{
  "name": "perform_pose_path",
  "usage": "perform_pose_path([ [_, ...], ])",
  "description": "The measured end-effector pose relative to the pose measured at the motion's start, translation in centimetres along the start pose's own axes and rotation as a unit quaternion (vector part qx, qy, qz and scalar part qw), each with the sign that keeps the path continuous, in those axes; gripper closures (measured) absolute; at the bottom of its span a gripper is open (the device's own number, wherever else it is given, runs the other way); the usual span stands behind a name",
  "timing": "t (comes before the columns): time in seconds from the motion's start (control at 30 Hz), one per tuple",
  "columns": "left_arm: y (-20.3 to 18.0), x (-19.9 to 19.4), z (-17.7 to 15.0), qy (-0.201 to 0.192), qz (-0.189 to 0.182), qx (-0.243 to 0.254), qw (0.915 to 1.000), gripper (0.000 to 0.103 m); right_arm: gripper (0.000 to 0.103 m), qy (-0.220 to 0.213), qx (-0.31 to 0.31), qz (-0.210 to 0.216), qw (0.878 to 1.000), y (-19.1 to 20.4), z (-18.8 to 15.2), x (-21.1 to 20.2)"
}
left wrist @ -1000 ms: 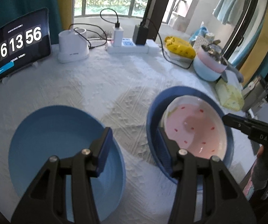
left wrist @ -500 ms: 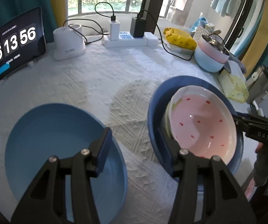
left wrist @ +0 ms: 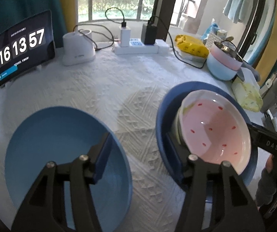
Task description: Organize plates and bowls
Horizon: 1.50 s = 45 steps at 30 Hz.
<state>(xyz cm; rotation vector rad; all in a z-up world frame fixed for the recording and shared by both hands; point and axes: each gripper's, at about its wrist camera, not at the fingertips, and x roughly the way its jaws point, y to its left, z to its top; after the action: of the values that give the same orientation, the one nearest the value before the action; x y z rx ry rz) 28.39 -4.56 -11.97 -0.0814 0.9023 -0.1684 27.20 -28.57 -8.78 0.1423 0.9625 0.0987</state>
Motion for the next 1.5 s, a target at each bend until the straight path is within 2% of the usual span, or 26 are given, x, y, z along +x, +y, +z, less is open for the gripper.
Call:
perform_pose_path([
  [0.1, -0.8, -0.5, -0.5, -0.026, 0.003, 0.008, 0.9996, 0.066, 0.052, -0.020, -0.020, -0.005, 1.000, 0.8, -0.3, -0.3],
  [0.13, -1.1, -0.6, -0.7, -0.035, 0.006, 0.011, 0.9993, 0.070, 0.059, -0.022, -0.022, -0.004, 1.000, 1.0, -0.4, -0.3],
  [0.2, -1.5, -0.8, -0.9, -0.045, 0.000, 0.014, 0.9989, 0.081, 0.068, -0.022, -0.016, 0.009, 1.000, 1.2, -0.4, -0.3],
  [0.3, -1.8, -0.8, -0.8, -0.052, -0.004, 0.015, 0.9985, 0.092, 0.084, -0.021, -0.015, 0.024, 0.999, 1.7, -0.4, -0.3],
  [0.4, -1.9, -0.9, -0.8, -0.058, -0.004, 0.009, 0.9983, 0.092, 0.092, -0.023, -0.009, 0.026, 0.999, 2.2, -0.4, -0.2],
  [0.6, -2.3, -1.1, -0.9, -0.061, 0.001, 0.005, 0.9981, 0.093, 0.094, -0.030, 0.026, 0.034, 0.999, 1.8, -0.6, -0.3],
  [1.07, -2.3, -1.5, -1.4, -0.049, -0.006, 0.004, 0.9988, 0.094, 0.095, -0.036, 0.029, 0.024, 0.999, 2.1, -0.7, -1.4],
  [1.5, -2.0, -3.4, -1.4, -0.061, -0.018, 0.001, 0.9980, 0.094, 0.096, -0.052, 0.023, 0.024, 0.998, 2.7, -0.3, -3.5],
])
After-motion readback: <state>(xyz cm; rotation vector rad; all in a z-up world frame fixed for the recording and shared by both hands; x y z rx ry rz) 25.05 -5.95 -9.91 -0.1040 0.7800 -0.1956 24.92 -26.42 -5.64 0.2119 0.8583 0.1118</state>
